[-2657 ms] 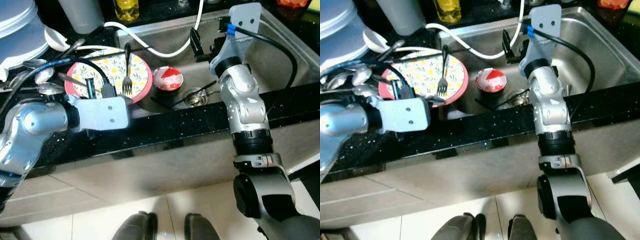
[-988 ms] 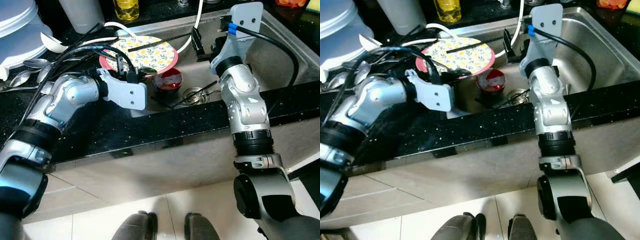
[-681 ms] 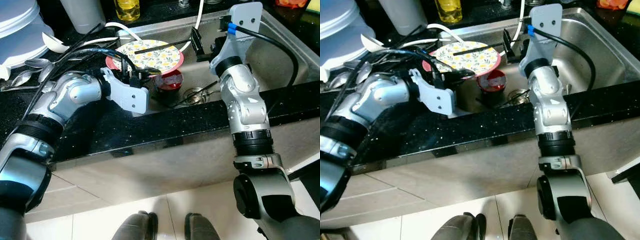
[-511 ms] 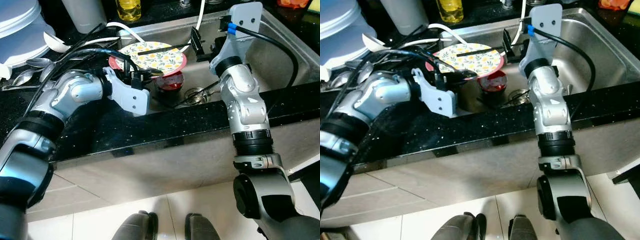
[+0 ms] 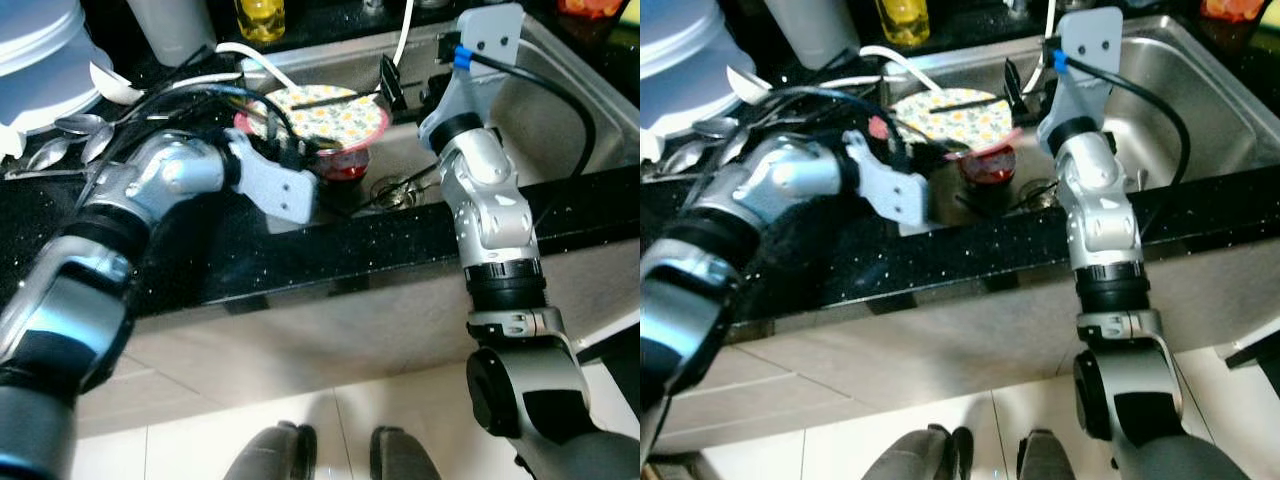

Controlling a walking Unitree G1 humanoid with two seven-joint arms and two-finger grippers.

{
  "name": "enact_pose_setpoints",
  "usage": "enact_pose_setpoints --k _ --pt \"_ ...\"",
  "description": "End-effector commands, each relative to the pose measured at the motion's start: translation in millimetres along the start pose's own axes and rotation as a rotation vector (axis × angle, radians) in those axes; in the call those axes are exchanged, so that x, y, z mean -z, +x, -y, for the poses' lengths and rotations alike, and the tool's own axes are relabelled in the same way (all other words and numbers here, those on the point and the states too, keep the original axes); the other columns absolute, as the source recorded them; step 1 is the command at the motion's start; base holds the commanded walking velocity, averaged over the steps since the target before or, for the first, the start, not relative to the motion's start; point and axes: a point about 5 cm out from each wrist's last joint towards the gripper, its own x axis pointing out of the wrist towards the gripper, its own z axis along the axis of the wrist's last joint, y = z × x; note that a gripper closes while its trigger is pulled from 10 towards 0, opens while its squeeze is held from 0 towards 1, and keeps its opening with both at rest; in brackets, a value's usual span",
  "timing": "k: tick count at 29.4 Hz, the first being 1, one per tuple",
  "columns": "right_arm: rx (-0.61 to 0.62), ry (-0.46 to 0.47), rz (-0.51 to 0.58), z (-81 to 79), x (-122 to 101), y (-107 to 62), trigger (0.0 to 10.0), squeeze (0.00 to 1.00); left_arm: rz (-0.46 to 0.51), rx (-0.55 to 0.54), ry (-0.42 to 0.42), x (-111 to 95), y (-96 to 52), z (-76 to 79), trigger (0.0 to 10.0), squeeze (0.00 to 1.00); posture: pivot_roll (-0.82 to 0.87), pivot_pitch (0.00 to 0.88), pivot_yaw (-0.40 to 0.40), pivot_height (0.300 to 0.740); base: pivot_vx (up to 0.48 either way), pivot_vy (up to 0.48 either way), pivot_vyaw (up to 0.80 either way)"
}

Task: Kitchen organization

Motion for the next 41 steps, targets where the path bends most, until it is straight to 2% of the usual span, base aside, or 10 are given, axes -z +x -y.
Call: enact_pose_setpoints --k 1,5,7,8,22,23,24,26,32,41 --pt "-0.006 -0.003 0.003 -1.1 -1 -1.7 10.0 0.00 0.003 0.021 0.011 0 1.8 2.6 10.0 0.00 0.04 0.181 0.112 0.740 0.000 0.000 0.00" --pt "-0.004 -0.003 0.003 -0.8 -1 -1.8 10.0 0.00 0.005 0.028 0.015 -1 3.5 1.9 10.0 0.00 0.04 0.181 0.112 0.740 0.000 0.000 0.00" --pt "-0.003 -0.004 0.003 -0.6 -1 -1.9 10.0 0.00 0.001 0.028 0.006 0 4.5 -0.9 10.0 0.48 0.04 0.181 0.112 0.740 0.000 0.000 0.00" --pt "-0.003 -0.003 0.003 -0.6 -1 -1.6 10.0 0.00 -0.005 0.016 -0.029 1 3.8 -6.1 10.0 1.00 0.04 0.180 0.111 0.740 0.000 0.000 0.00" --pt "-0.013 0.008 0.005 -3.9 -1 0.3 10.0 0.00 0.029 -0.232 -0.235 5 -8.8 -49.6 10.0 1.00 0.05 0.172 0.099 0.740 0.000 0.000 0.00" --pt "-0.014 0.008 0.005 -4.1 -1 0.4 10.0 0.00 0.047 -0.293 -0.299 5 -11.5 -60.4 10.0 0.04 0.05 0.171 0.100 0.740 0.000 0.000 0.00" --pt "-0.013 0.010 0.006 -4.2 -1 0.3 10.0 0.00 0.037 -0.433 -0.434 10 -17.8 -80.2 10.0 0.00 0.05 0.170 0.102 0.740 0.000 0.000 0.00" --pt "-0.013 0.010 0.006 -4.2 -1 0.3 10.0 0.00 0.037 -0.433 -0.434 10 -17.8 -80.2 10.0 0.00 0.05 0.170 0.102 0.740 0.000 0.000 0.00" --pt "-0.013 0.042 -0.003 -5.9 -1 -1.2 10.0 0.00 -0.243 -0.731 -1.100 57 -45.5 -77.6 10.0 0.00 0.07 0.178 0.106 0.740 0.000 0.000 0.00" --pt "0.004 0.185 -0.004 -8.6 -4 0.5 10.0 0.00 -0.324 -1.010 -1.215 61 -77.5 -61.4 10.0 0.00 0.08 0.175 0.107 0.740 0.000 0.000 0.00"
